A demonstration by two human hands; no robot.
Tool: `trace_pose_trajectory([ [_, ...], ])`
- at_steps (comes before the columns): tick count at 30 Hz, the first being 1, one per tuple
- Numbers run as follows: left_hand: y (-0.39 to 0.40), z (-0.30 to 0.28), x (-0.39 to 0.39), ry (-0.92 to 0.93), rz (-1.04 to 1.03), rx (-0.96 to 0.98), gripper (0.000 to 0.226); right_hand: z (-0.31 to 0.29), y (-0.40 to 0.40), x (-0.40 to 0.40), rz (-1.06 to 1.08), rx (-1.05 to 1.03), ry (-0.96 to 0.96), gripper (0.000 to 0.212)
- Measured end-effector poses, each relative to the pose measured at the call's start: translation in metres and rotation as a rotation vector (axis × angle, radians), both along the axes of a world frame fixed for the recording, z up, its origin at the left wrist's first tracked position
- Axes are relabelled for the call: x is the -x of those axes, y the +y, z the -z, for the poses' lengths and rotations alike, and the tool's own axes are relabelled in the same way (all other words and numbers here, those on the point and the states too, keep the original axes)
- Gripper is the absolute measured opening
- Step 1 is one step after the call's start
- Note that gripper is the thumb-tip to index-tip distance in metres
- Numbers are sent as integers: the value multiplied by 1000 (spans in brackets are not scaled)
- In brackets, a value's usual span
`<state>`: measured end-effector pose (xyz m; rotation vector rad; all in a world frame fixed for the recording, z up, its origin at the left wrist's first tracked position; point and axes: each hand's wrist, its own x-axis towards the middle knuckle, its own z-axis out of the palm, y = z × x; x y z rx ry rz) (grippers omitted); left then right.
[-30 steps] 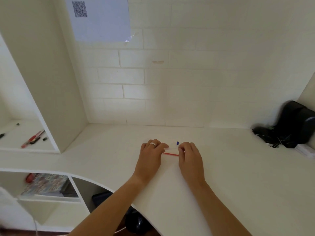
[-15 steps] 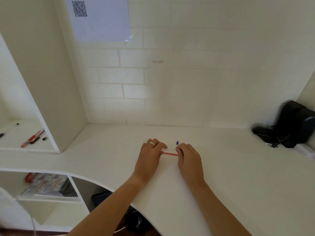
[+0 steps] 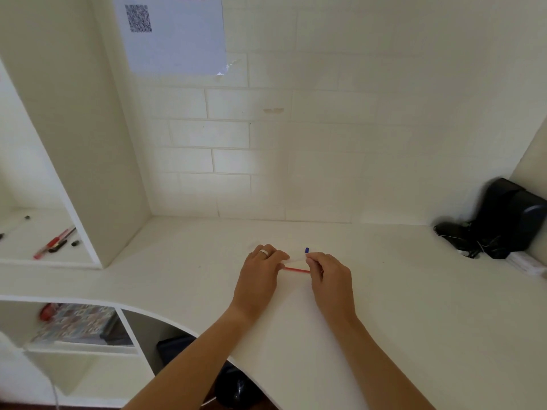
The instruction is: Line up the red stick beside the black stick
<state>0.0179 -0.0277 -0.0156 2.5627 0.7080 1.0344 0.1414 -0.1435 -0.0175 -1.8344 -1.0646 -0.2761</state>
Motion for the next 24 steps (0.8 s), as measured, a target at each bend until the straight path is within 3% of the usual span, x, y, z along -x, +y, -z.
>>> trace_pose_trajectory([
  [7,3,-1,-2,30,-76,55,24,-8,4,-15,111,14,94,12],
  [14,5,-2,-2,33,-92,82,33,-5,33,-31,94,316,30,31],
  [17,5,-3,-2,46,-83,110,39,-4,42,-33,76,362,-23,27],
  [20,6,-3,-2,52,-83,136,40,-5,48,-33,83,325,-35,14],
  [24,8,-3,-1,42,-84,129,39,-10,37,-23,24,75,114,12],
])
